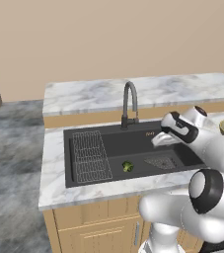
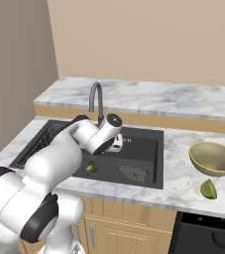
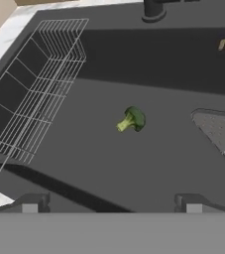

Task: Remove the broccoli and lemon wedge from the sink. Then move the bowl and cup from the counter to the sink for washing.

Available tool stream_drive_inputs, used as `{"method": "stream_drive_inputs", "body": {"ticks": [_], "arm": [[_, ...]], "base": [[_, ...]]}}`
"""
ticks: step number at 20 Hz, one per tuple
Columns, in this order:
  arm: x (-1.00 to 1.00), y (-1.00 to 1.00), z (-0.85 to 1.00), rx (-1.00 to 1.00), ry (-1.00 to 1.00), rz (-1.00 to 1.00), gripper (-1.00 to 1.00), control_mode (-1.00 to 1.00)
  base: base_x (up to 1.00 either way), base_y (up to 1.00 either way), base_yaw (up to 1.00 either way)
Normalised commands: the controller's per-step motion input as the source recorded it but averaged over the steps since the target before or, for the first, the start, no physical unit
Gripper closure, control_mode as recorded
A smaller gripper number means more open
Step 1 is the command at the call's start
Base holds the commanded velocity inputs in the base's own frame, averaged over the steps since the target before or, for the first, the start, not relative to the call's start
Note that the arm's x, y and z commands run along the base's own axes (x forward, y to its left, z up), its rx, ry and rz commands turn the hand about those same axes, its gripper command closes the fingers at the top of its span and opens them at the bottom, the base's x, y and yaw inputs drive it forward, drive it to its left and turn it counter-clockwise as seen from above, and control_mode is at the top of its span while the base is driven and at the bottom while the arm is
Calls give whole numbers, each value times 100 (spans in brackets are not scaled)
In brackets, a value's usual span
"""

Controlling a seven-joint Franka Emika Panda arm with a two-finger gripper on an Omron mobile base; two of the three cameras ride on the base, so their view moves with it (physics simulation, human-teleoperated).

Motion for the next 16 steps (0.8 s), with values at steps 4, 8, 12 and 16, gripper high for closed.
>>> {"method": "stream_drive_inputs", "body": {"ticks": [4, 8, 12, 16], "arm": [[10, 18, -14, 0, 0, 1, -100, -100], [7, 16, -14, 0, 0, 2, -100, -100], [3, 15, -13, -1, 0, 1, -100, -100], [4, 12, -14, -1, 0, 0, -100, -100]], "base": [[0, 0, 0], [0, 0, 0], [0, 0, 0], [0, 0, 0]]}}
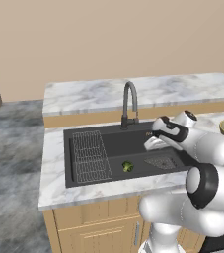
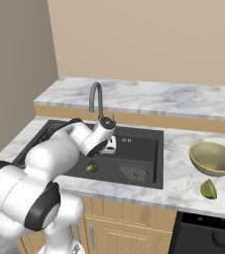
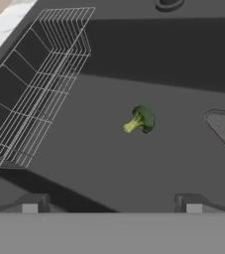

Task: Remove the broccoli and lemon wedge from the sink. Then move the bowl and cup from the counter to the sink for washing.

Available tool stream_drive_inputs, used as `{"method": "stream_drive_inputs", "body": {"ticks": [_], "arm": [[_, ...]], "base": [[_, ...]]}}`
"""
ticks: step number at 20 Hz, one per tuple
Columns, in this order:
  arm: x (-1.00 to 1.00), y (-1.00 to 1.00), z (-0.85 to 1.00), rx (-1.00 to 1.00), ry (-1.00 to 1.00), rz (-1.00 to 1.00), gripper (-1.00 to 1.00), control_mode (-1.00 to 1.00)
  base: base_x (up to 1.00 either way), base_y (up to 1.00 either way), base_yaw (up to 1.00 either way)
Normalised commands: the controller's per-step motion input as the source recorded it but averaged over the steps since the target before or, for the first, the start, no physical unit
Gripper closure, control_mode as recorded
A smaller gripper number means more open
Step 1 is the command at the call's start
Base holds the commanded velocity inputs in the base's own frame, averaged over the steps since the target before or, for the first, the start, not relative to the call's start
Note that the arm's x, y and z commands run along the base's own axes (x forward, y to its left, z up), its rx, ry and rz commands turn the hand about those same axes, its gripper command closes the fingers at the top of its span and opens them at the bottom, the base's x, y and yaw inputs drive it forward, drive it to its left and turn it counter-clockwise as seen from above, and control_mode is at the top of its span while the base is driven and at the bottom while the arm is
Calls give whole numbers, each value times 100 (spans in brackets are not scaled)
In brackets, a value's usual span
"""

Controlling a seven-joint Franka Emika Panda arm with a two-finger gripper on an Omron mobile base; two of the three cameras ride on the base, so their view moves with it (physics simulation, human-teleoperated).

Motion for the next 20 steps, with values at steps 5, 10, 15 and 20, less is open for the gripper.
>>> {"method": "stream_drive_inputs", "body": {"ticks": [5, 10, 15, 20], "arm": [[5, 11, -13, -1, 0, 0, -100, -100], [2, 12, -12, -2, 0, 0, -100, -100], [0, 9, -11, -4, 0, 0, -100, -100], [0, 6, -9, -5, -2, 0, -100, -100]], "base": [[0, 0, 0], [0, 0, 0], [0, 0, 0], [0, 0, 0]]}}
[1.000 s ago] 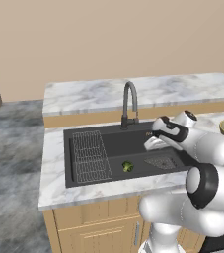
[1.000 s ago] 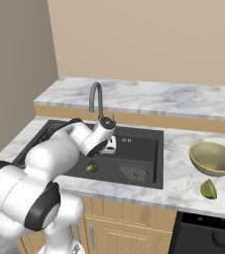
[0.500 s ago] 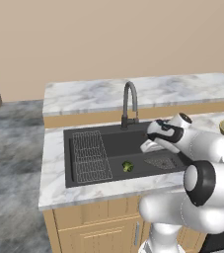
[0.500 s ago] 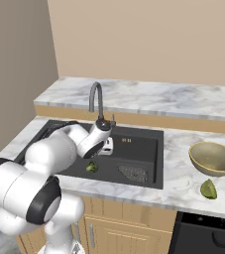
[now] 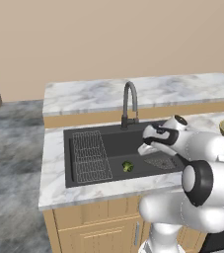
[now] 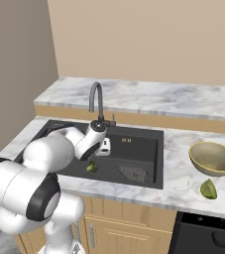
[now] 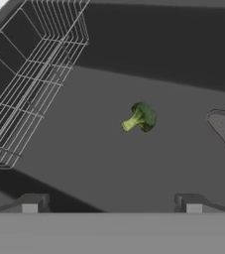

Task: Remove the broccoli and lemon wedge from the sink. Then move the bowl and cup from the counter to the sink for washing.

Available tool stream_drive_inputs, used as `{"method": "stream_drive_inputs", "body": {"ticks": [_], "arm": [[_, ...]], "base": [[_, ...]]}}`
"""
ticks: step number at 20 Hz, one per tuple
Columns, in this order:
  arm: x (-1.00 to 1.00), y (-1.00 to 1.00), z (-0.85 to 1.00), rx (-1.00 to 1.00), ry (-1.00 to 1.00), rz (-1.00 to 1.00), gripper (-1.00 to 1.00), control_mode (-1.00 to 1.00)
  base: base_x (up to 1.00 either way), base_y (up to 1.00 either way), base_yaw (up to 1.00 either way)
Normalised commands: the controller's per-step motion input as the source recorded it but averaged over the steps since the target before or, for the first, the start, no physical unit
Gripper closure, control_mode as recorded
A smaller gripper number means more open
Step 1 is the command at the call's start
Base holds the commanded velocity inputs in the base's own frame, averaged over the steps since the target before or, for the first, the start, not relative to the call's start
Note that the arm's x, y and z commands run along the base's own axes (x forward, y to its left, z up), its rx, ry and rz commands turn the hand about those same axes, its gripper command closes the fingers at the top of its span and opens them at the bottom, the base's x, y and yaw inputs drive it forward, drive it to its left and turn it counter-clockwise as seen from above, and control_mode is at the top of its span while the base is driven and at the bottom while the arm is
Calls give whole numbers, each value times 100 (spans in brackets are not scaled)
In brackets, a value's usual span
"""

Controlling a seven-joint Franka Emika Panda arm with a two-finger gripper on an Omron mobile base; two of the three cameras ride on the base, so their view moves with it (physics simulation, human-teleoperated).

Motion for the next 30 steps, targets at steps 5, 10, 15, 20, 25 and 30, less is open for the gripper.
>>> {"method": "stream_drive_inputs", "body": {"ticks": [5, 10, 15, 20, 25, 30], "arm": [[0, 10, -10, -5, -3, 0, -100, -100], [0, 6, -11, 0, -1, 0, -100, -100], [1, 5, -12, 0, 0, 0, -100, -100], [6, 2, -11, 0, 0, 0, -100, -100], [6, 5, -9, 0, 0, 0, -100, -100], [0, 4, -9, 0, -1, 0, -100, -100]], "base": [[0, 0, 0], [0, 0, 0], [0, 0, 0], [0, 0, 0], [0, 0, 0], [0, 0, 0]]}}
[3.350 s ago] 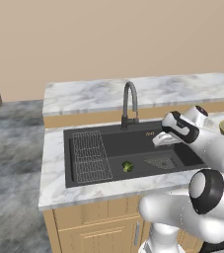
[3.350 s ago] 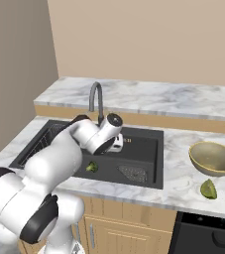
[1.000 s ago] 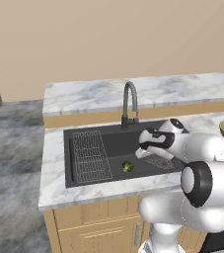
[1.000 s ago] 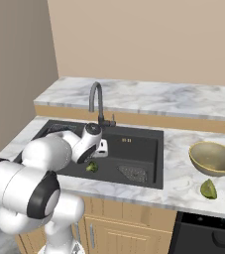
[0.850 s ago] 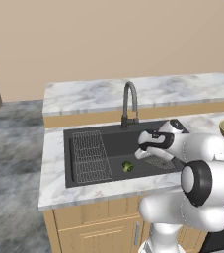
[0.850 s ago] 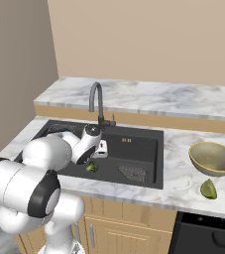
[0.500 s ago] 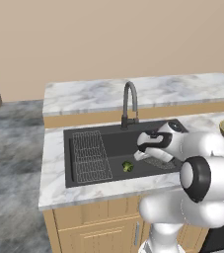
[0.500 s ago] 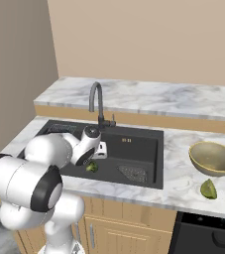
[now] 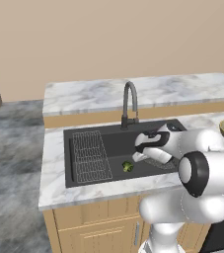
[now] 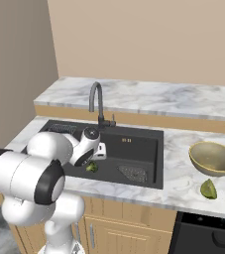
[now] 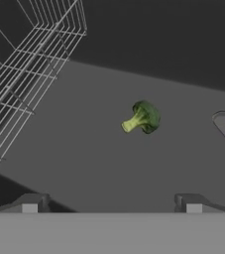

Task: Remove the broccoli and lemon wedge from the sink. Then move the bowl and cup from the counter to the sink for washing.

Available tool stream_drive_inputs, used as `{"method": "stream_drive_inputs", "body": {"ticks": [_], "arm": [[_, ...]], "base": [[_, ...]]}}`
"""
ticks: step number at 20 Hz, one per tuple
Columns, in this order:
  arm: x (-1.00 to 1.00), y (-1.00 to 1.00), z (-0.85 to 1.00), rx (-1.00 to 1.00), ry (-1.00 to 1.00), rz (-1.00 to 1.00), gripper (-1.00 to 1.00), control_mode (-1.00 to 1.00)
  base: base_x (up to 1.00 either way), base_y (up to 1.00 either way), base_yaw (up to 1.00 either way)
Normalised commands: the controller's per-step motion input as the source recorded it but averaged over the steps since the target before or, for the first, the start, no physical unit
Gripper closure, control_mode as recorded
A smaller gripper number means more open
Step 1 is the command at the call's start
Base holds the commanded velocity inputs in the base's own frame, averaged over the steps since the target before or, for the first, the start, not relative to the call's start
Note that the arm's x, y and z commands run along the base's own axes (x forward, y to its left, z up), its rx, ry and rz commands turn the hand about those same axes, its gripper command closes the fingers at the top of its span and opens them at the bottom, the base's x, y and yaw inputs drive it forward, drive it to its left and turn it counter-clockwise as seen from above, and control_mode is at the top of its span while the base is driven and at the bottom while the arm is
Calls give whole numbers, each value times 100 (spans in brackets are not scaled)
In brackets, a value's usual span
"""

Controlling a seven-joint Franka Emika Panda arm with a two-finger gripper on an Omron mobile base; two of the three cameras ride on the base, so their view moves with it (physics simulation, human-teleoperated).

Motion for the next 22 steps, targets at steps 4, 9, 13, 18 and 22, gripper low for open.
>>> {"method": "stream_drive_inputs", "body": {"ticks": [4, 9, 13, 18, 22], "arm": [[0, 1, -10, 0, 0, 0, -100, -100], [0, 0, -8, 0, -1, -2, -100, -100], [0, 1, -7, 0, -1, -3, -100, -100], [0, 6, -9, 0, 0, -4, -100, -100], [0, 9, -10, 0, 0, -4, -100, -100]], "base": [[0, 0, 0], [0, 0, 0], [0, 0, 0], [0, 0, 0], [0, 0, 0]]}}
